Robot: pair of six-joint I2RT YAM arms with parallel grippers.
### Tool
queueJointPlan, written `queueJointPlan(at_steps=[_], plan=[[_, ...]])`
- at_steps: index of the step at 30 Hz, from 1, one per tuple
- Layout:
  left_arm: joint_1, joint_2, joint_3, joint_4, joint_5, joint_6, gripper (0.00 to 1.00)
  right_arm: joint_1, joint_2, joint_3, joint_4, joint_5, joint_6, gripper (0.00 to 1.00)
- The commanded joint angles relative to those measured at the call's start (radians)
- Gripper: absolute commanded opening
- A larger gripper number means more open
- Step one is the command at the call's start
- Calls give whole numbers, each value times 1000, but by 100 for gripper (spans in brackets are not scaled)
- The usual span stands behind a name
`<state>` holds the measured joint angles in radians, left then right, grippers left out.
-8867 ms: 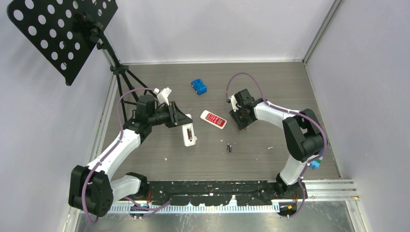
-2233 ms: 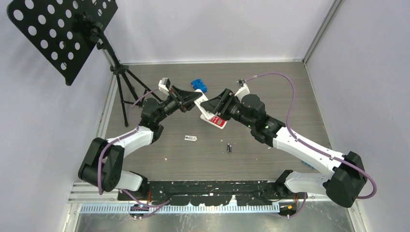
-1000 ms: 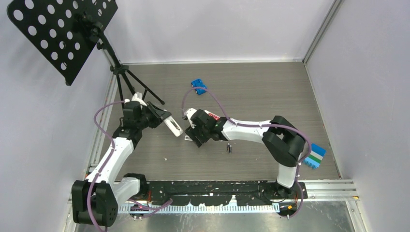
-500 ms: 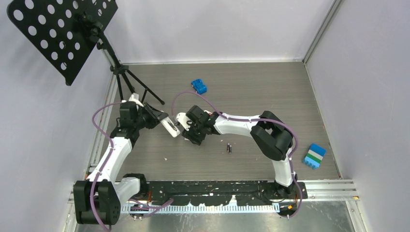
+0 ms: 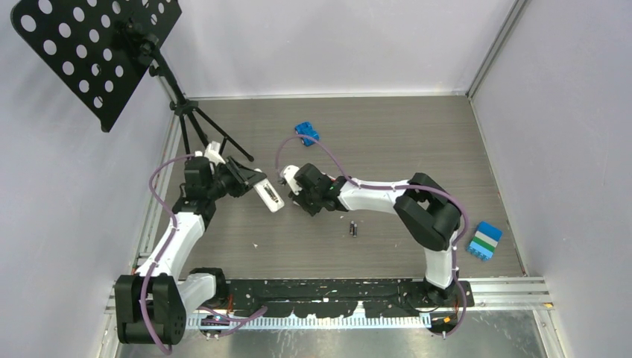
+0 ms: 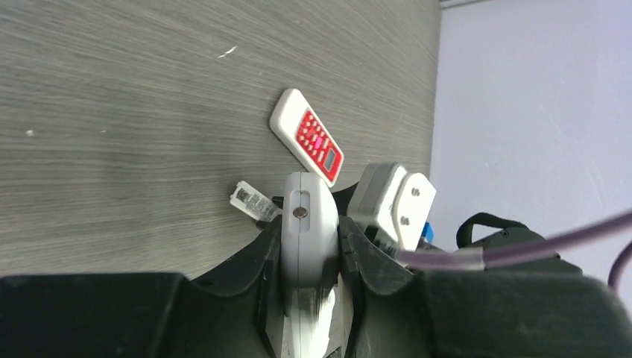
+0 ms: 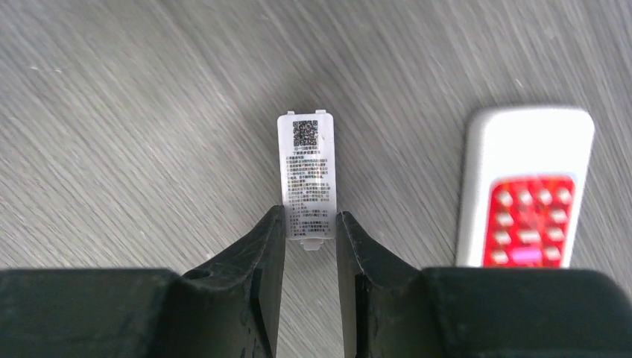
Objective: Load the batteries into the remote control
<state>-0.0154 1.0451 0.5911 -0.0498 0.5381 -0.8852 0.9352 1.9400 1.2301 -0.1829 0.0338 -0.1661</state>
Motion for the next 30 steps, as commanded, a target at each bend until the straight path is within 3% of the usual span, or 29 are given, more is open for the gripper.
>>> queueJointPlan(at_steps=[1,11,16,19,25,30], plan=[[-2,2,-44,257,109,-64,0,-34,-155,-58,85,100,151,23],[-131,49,-71,584,118,-88,0,-44,-516,-181,53,119,376,24],[-198,73,-71,684,78,-86,0,-42,-634,-173,-8,31,457,25],[-227,88,-65,710,47,-94,0,-27,-659,-146,-39,-3,502,25],[-259,104,-68,716,-25,-165,0,34,-588,-20,-189,74,538,25],[-265,107,-70,715,-21,-199,0,54,-544,6,-205,116,533,25]])
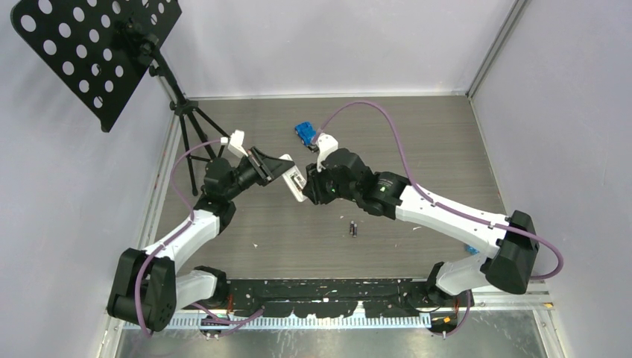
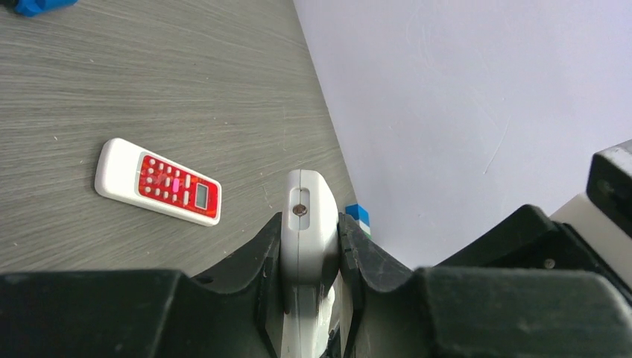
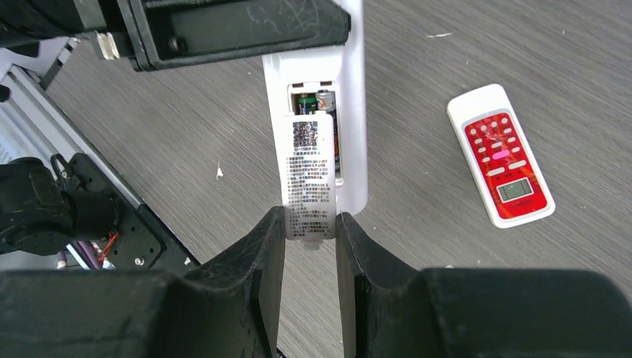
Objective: Load the batteries into the remote control
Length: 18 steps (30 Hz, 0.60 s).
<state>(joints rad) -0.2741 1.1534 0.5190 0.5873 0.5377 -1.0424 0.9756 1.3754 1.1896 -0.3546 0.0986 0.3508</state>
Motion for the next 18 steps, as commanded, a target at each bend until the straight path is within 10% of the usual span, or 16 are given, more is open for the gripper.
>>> queueJointPlan(at_steps=[1,18], plan=[[-8,-2,1,78,-18,-45,0,14,26,44,-23,54,9,25],[-10,3,-2,55,-5,-52,0,26,72,46,59,42,-44,25]])
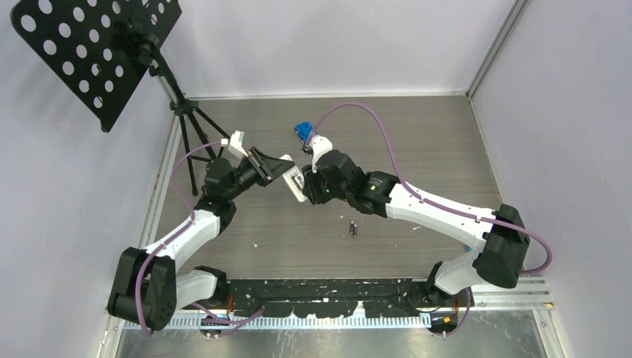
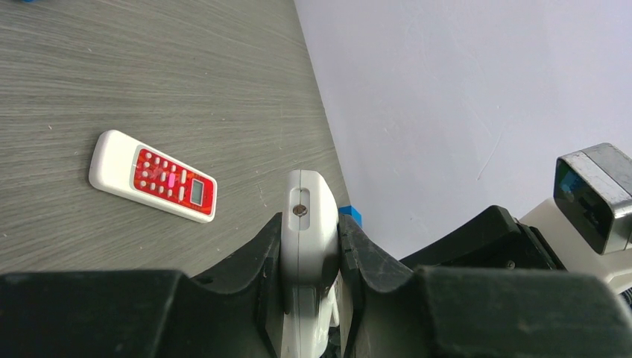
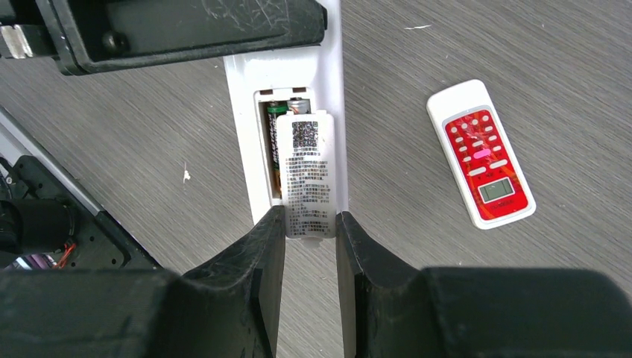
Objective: Load the batteries into the remote control
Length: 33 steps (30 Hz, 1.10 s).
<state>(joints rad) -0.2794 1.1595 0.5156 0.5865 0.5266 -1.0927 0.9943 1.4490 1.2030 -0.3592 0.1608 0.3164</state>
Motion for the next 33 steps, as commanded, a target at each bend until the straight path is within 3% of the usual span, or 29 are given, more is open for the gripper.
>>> queueJointPlan(at_steps=[1,25,33], plan=[[-4,-3,1,55,7,-1,0,7,-6,31,69,-25,-6,25],[-5,-15,-3,55,58,8,0,7,32,46,83,-38,-7,26],[-4,-27,7,51,80,-56,0,6,77,125,-46,-23,19,35]])
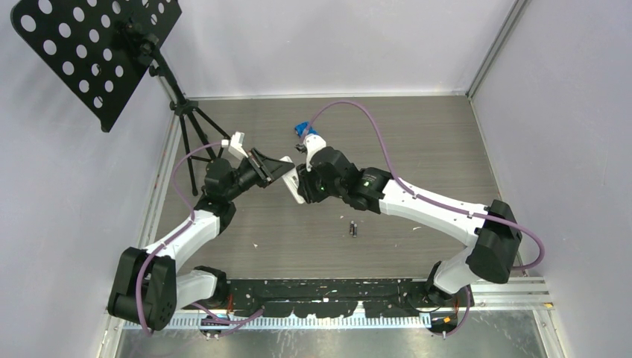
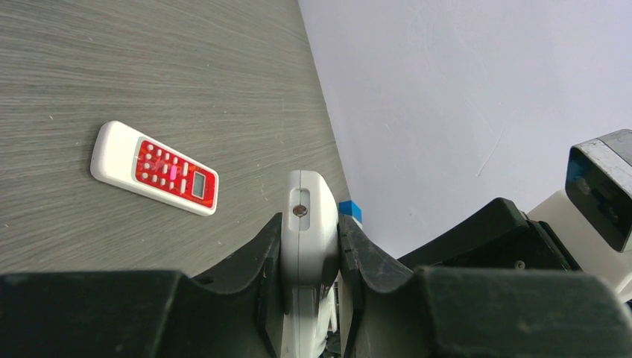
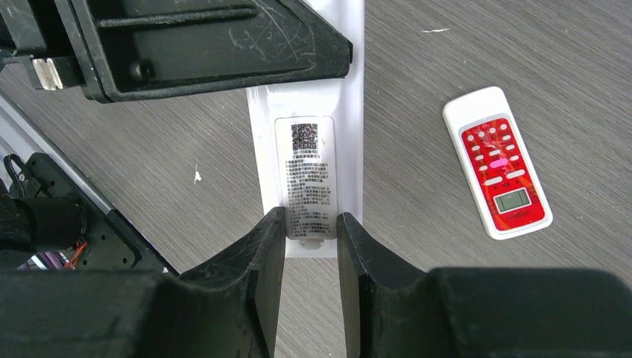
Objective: Load the batteries into the remote control
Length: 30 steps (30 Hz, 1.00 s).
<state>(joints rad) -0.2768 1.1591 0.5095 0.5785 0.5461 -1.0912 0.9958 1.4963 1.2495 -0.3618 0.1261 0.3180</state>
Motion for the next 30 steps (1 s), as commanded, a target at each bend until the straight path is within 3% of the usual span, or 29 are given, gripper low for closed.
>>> queueJointPlan(at_steps=[1,11,19,24,30], plan=[[-7,-26,14,60,63,-67,0,4,37,89,-67,9,20,37],[-7,-26,32,3,79,-145,0,4,59,145,-149,-33,35,42],[-7,-36,36,-62,59,-117,0,4,35,155,-155,-12,52,54],[-7,-45,41,-96,47,-102,0,-2,-24,120,-109,-32,75,68],[-7,-51,50,-103,52,-111,0,-19,-179,-3,29,-36,182,74]])
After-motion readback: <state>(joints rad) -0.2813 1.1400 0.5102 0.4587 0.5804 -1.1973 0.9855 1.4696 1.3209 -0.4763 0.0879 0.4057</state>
